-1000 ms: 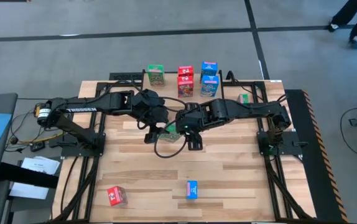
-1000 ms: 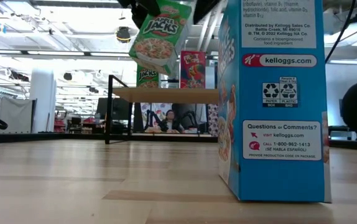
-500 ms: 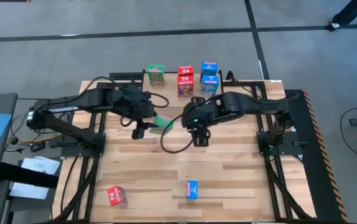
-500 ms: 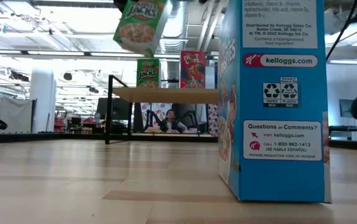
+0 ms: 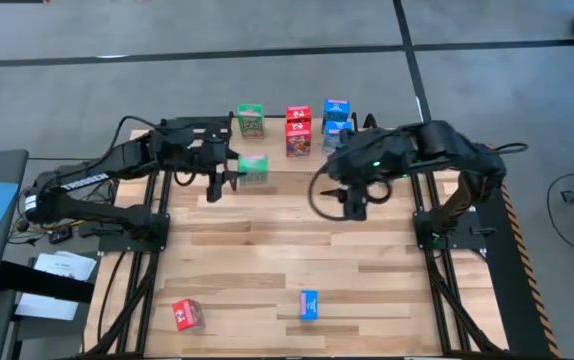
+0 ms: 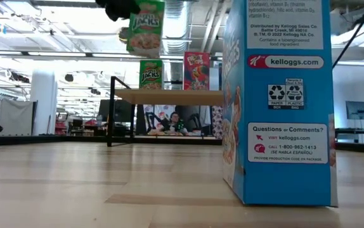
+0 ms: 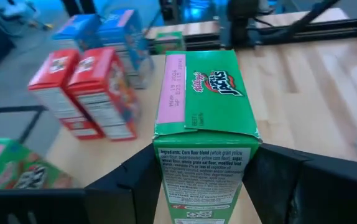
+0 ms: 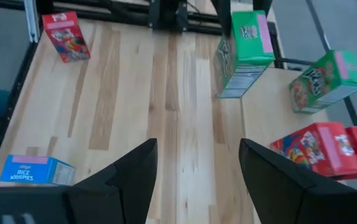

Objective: Stack cereal on shelf
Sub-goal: Put the bottom green cereal box on the shelf aligned with the other green cereal box

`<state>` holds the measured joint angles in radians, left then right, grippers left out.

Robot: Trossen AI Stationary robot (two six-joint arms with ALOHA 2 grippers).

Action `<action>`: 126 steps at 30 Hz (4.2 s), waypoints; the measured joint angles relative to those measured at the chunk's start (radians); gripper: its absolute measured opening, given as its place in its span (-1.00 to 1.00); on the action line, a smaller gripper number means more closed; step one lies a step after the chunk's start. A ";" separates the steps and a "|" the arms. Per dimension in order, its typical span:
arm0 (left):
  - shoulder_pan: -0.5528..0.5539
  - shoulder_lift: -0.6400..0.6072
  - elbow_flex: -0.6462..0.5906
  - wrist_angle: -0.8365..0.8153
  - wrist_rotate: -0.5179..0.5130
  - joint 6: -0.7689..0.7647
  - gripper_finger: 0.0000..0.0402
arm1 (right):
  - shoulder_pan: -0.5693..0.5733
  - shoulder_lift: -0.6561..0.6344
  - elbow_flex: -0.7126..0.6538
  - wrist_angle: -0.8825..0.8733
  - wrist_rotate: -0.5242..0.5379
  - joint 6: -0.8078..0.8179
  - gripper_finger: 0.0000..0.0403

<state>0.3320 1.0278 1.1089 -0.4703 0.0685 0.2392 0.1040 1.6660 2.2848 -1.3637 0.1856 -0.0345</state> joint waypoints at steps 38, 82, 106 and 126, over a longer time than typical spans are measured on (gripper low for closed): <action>0.549 0.203 -0.154 0.302 0.467 0.115 -0.10 | -0.006 -0.090 -0.001 -0.080 0.000 0.034 0.24; 0.549 0.203 -0.153 0.260 0.372 0.074 0.04 | -0.006 -0.089 -0.002 -0.083 -0.001 0.034 0.24; 0.549 0.191 -0.154 0.200 0.311 0.082 0.37 | -0.006 -0.089 -0.002 -0.087 -0.002 0.034 0.24; 0.549 0.129 -0.153 0.195 0.106 0.089 0.37 | -0.006 -0.089 -0.002 -0.103 -0.002 0.034 0.24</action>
<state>0.8806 1.1569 0.9554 -0.2751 0.1741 0.3279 0.0977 1.5772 2.2833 -1.4662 0.1841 -0.0003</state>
